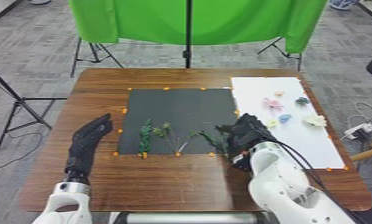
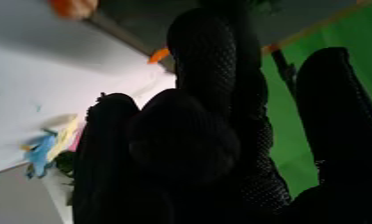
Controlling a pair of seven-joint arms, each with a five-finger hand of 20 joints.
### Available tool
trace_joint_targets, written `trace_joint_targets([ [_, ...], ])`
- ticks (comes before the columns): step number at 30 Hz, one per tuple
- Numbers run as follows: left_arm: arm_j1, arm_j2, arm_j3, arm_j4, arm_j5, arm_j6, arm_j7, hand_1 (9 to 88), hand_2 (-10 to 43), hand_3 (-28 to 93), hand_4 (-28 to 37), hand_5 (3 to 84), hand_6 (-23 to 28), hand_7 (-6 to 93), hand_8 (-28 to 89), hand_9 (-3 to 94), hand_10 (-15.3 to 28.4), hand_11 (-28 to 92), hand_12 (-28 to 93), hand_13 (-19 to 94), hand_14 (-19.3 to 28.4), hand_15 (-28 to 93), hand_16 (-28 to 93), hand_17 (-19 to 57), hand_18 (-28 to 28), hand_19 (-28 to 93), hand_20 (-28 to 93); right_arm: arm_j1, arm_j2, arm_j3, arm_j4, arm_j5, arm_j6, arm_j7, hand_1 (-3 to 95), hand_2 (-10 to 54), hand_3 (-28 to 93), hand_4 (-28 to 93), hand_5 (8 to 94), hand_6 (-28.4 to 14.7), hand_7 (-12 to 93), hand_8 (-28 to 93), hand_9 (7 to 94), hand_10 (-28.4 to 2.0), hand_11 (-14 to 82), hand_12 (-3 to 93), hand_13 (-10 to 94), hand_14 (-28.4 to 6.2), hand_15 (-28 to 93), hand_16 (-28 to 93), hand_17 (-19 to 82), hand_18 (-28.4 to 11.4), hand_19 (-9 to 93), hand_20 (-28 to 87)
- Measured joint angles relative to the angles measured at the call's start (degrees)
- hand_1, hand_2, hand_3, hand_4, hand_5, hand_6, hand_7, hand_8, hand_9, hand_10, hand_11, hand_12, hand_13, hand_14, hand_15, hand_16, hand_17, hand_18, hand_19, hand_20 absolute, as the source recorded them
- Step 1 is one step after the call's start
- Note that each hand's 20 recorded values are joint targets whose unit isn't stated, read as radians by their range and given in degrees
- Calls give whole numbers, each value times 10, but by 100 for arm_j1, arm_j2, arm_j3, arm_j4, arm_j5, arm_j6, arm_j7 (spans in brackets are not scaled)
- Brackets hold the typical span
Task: Arrange flowers
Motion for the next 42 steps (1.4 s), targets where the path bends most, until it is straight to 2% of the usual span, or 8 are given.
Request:
trace_joint_targets([
  [10,13,-18,-20,-3,28,-23,-14,282,-61,662,-177,442,34,112,-52,400,119,154,157,293,159,199,40,6,149,84,198,-711,234,907,-959,463,-1147,78,296,81,504,-87,808,-49,135,-60,928,-137,378,246,937,-49,601,298,703,-112,932,565],
  [17,16,-19,-22,-7,30,-25,-27,282,-59,659,-176,442,35,111,-52,399,119,154,157,293,159,197,40,6,149,83,198,-931,323,816,-1050,928,-1248,147,298,91,494,-80,818,-43,126,-65,935,-142,374,247,937,-51,607,291,706,-112,932,562],
  [26,10,-19,-17,-7,37,-47,-53,281,-59,660,-176,442,34,111,-51,399,118,154,158,293,159,198,41,6,148,82,199,-583,263,413,-1001,1222,-1427,196,296,97,500,-81,817,-43,124,-67,937,-143,369,248,937,-52,610,284,708,-112,932,560],
  [42,19,-19,-7,-7,38,-62,-58,277,-56,662,-179,443,34,111,-51,399,119,154,158,293,160,197,41,5,148,83,199,-174,167,299,-661,1547,-1141,24,297,90,511,-79,800,-38,126,-62,921,-146,352,253,937,-53,574,299,692,-116,932,538],
])
